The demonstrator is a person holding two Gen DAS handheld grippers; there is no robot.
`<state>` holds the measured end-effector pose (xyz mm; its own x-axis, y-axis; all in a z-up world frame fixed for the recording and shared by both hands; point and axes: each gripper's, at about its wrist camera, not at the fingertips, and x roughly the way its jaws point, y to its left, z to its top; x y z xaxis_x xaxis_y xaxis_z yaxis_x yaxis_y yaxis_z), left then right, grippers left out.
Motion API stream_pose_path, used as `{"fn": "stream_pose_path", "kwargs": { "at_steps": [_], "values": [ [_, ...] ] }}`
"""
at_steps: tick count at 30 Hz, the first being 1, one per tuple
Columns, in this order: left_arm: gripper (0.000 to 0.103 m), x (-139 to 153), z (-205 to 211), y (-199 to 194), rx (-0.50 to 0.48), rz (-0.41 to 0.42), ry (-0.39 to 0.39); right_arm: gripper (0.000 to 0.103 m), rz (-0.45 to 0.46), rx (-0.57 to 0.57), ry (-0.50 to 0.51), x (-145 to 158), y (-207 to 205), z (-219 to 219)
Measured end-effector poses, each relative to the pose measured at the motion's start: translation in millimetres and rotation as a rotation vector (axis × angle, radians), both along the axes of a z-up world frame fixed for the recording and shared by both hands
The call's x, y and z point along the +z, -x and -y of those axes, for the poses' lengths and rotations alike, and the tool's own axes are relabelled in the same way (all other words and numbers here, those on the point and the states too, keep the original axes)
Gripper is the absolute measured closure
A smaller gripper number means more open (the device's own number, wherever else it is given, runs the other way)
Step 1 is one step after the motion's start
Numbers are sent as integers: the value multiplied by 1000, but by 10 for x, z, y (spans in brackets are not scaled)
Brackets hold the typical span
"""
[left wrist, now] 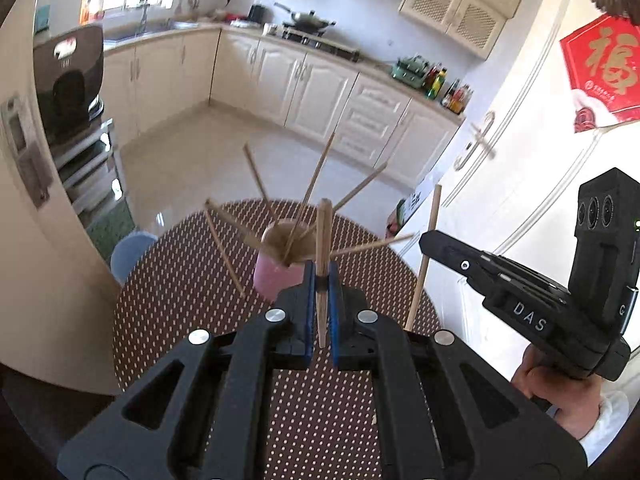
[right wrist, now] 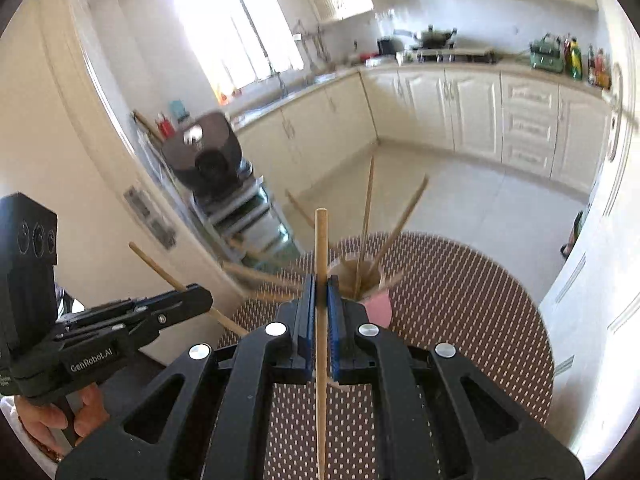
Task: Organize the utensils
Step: 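Carry the chopstick with the left gripper and release it into the cup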
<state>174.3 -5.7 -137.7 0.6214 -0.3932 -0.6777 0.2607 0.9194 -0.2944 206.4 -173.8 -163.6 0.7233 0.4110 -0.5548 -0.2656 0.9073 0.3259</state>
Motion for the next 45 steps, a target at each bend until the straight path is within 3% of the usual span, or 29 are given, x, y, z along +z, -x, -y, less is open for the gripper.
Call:
{"fn": "stream_pose_path", "kwargs": {
  "at_steps": [8,15,29,45],
  "values": [
    [97,447,59,-151,13,108,6,98,188,-80,-37,337,-104,169],
    [97,613,59,-422,77,152,-13,98,236,-79,-42,301,-425,82],
    [97,296,125,-1000,132,82,-67,98,246,-70,15,84,-952,-162],
    [97,-96,141,-1265,140,-8,-85,98,242,-48,94,-162,-1089,-390]
  ]
}}
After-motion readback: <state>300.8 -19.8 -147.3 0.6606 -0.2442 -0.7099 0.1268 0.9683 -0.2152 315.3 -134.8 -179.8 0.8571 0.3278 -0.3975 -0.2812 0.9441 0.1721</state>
